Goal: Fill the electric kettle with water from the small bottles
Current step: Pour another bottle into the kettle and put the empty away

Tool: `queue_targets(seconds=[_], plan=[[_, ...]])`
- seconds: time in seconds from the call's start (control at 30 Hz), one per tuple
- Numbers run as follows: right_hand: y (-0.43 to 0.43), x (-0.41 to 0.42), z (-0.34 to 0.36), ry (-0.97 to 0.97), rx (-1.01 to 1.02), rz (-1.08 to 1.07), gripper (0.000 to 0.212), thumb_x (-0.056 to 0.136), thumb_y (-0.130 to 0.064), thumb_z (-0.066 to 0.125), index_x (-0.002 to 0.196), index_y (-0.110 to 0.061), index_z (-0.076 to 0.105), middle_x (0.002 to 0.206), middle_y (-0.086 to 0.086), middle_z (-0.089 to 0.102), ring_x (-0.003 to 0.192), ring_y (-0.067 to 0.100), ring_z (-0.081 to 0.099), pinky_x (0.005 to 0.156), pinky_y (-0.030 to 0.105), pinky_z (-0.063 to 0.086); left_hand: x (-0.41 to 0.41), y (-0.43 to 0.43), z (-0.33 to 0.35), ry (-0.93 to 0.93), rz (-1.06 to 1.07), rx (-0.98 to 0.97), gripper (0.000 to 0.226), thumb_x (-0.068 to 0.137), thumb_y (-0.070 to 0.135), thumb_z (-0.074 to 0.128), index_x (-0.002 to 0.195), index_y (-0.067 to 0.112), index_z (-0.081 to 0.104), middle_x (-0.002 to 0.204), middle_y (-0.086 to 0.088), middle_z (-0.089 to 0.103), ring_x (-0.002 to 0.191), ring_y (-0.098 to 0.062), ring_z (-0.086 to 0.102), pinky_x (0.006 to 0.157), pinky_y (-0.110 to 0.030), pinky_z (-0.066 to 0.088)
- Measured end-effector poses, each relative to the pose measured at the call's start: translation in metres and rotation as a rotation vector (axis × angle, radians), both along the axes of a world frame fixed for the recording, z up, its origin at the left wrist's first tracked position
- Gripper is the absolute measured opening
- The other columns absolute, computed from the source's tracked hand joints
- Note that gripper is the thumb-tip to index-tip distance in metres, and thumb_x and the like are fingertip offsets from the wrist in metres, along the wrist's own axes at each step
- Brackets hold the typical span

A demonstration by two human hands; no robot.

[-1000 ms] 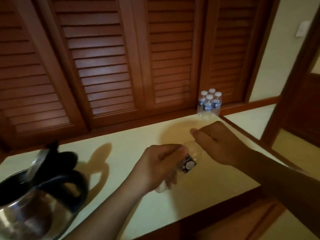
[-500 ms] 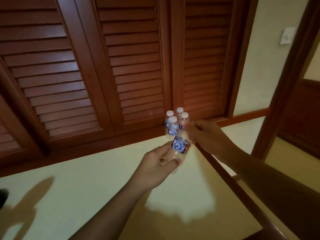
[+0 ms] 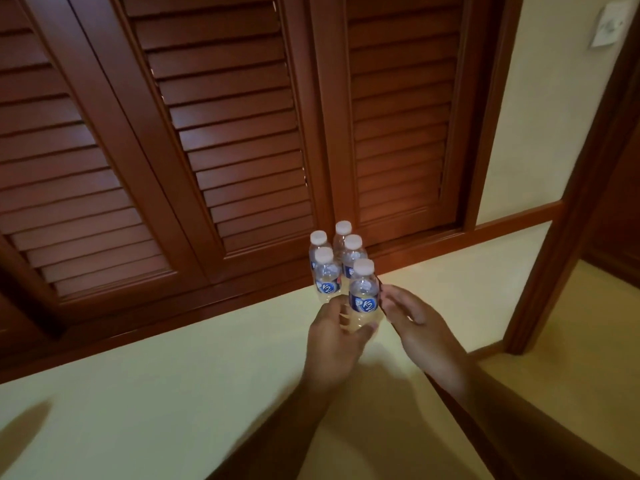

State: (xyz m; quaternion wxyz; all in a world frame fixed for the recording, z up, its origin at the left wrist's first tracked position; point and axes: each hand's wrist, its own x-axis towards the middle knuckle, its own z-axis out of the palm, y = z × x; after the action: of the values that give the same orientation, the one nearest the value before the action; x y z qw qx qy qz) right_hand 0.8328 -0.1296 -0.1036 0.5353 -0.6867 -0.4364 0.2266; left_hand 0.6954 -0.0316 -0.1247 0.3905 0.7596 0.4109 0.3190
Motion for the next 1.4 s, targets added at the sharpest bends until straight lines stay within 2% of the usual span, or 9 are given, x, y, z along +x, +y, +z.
queue_targets(seconds=[0.1, 0.27, 0.53, 0.63, 0.7, 0.8, 0.9, 1.1, 1.4], plan=[[0.004, 0.005, -0.019, 0.054, -0.020, -0.010, 0.038, 0.104, -0.037, 0.050, 0.141, -0.032, 0.055, 0.134, -0.019, 0.062, 0.119, -0.007, 0.057, 0.104, 0.022, 0.045, 0.018, 0.001, -0.005, 0.015, 0.068, 0.036, 0.055, 0.087, 0.037, 0.085, 0.134, 0.026, 0.060, 0.116, 0.007, 0.069, 0.097, -0.012, 0.064, 0.081, -0.022, 0.053], [0.007, 0.005, -0.035, 0.024, -0.071, -0.068, 0.039, 0.104, -0.028, 0.051, 0.143, -0.024, 0.054, 0.122, -0.034, 0.050, 0.100, -0.033, 0.045, 0.080, -0.007, 0.034, 0.032, 0.001, -0.010, 0.049, 0.137, 0.034, 0.056, 0.088, 0.046, 0.083, 0.134, 0.022, 0.061, 0.116, 0.003, 0.071, 0.100, -0.014, 0.066, 0.079, -0.020, 0.051], [0.003, 0.000, -0.038, 0.016, -0.089, -0.085, 0.039, 0.104, -0.028, 0.050, 0.143, -0.023, 0.055, 0.117, -0.045, 0.043, 0.101, -0.036, 0.042, 0.078, -0.011, 0.029, 0.031, 0.000, -0.005, 0.096, 0.150, 0.040, 0.054, 0.086, 0.052, 0.083, 0.125, 0.018, 0.067, 0.104, 0.006, 0.072, 0.087, -0.008, 0.064, 0.064, -0.005, 0.039], [-0.005, -0.009, -0.036, -0.001, -0.072, -0.087, 0.034, 0.104, -0.024, 0.051, 0.137, -0.023, 0.060, 0.131, -0.030, 0.052, 0.103, -0.031, 0.045, 0.079, -0.011, 0.028, 0.016, -0.008, -0.002, 0.067, 0.143, 0.051, 0.053, 0.086, 0.046, 0.085, 0.128, 0.017, 0.069, 0.103, 0.008, 0.070, 0.086, -0.007, 0.062, 0.067, -0.003, 0.038], [-0.013, -0.018, -0.036, -0.025, -0.051, -0.084, 0.030, 0.103, -0.020, 0.052, 0.132, -0.025, 0.062, 0.129, -0.025, 0.058, 0.108, -0.026, 0.049, 0.081, -0.009, 0.030, -0.002, -0.013, -0.002, 0.043, 0.126, 0.080, 0.046, 0.087, 0.044, 0.083, 0.124, 0.018, 0.072, 0.106, 0.006, 0.075, 0.090, -0.009, 0.067, 0.074, -0.013, 0.051], [-0.024, -0.045, -0.031, -0.111, -0.059, 0.004, 0.038, 0.103, -0.024, 0.053, 0.140, -0.030, 0.055, 0.134, -0.023, 0.056, 0.122, -0.008, 0.051, 0.092, -0.003, 0.032, -0.047, -0.021, -0.002, 0.016, 0.074, 0.112, 0.031, 0.094, 0.045, 0.072, 0.118, 0.025, 0.072, 0.104, 0.012, 0.073, 0.093, -0.006, 0.069, 0.084, -0.028, 0.059], [-0.026, -0.086, -0.030, -0.247, -0.035, 0.138, 0.041, 0.101, -0.030, 0.055, 0.142, -0.034, 0.053, 0.140, -0.022, 0.055, 0.130, -0.007, 0.047, 0.112, 0.015, 0.034, -0.106, -0.033, 0.001, 0.006, 0.051, 0.158, 0.033, 0.099, 0.031, 0.066, 0.132, 0.028, 0.069, 0.117, 0.021, 0.070, 0.105, 0.001, 0.068, 0.091, -0.016, 0.054], [-0.019, -0.193, -0.025, -0.341, 0.039, 0.451, 0.046, 0.100, -0.042, 0.047, 0.145, -0.029, 0.052, 0.142, -0.019, 0.055, 0.130, -0.017, 0.040, 0.105, 0.002, 0.026, -0.237, -0.068, 0.006, 0.030, 0.278, 0.160, 0.040, 0.103, 0.016, 0.059, 0.141, 0.029, 0.063, 0.131, 0.028, 0.065, 0.122, 0.003, 0.063, 0.104, -0.016, 0.050], [-0.027, -0.380, -0.016, -0.350, 0.211, 0.931, 0.045, 0.101, -0.035, 0.048, 0.146, -0.027, 0.050, 0.142, -0.021, 0.054, 0.134, -0.004, 0.046, 0.110, 0.026, 0.043, -0.436, -0.171, 0.012, 0.020, 0.788, 0.166, 0.040, 0.103, 0.012, 0.065, 0.139, 0.031, 0.064, 0.131, 0.023, 0.068, 0.123, 0.005, 0.063, 0.106, -0.021, 0.052]])
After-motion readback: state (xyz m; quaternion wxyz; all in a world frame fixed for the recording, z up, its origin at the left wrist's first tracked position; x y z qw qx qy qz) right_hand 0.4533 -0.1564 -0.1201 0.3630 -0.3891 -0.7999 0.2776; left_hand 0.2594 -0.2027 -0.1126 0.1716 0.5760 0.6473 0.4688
